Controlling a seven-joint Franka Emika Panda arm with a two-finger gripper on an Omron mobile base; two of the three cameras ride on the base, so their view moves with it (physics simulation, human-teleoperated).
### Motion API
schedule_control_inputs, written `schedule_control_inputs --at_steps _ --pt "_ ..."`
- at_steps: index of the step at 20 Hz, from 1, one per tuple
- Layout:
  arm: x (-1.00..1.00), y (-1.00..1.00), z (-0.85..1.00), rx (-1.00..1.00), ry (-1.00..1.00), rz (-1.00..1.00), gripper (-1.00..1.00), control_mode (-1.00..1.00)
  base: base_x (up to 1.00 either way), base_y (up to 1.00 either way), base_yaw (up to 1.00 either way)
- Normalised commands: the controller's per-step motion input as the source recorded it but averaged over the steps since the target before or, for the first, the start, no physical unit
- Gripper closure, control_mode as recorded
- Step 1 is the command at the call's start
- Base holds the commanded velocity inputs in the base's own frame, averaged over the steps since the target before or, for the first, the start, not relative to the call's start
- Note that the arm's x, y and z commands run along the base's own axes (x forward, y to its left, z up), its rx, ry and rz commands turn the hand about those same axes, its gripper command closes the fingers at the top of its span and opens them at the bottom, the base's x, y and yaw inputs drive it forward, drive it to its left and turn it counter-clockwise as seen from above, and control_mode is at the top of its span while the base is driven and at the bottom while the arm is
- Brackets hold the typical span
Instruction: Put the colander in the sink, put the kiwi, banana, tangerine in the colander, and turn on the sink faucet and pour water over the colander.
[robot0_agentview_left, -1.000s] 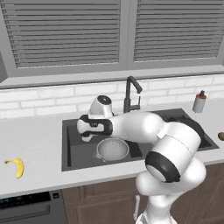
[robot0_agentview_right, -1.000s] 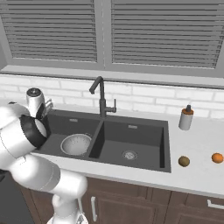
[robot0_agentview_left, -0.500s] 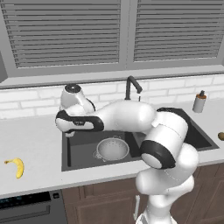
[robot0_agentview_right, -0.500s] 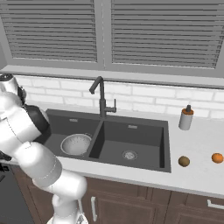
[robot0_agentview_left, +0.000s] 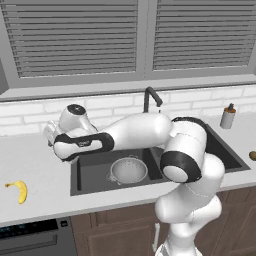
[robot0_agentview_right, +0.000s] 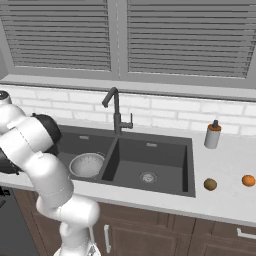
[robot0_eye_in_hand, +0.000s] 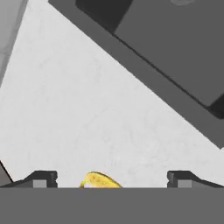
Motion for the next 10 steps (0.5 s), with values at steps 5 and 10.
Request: schedule_control_inputs --at_steps 5,10 --pt "-0.14 0.49 0.0 -0.19 0.06 0.6 -1.0 -1.0 0.0 0.0 0.0" --pt "-0.41 0.44 0.0 -0.2 -0.14 0.24 -1.0 -1.0 0.0 0.0 0.0"
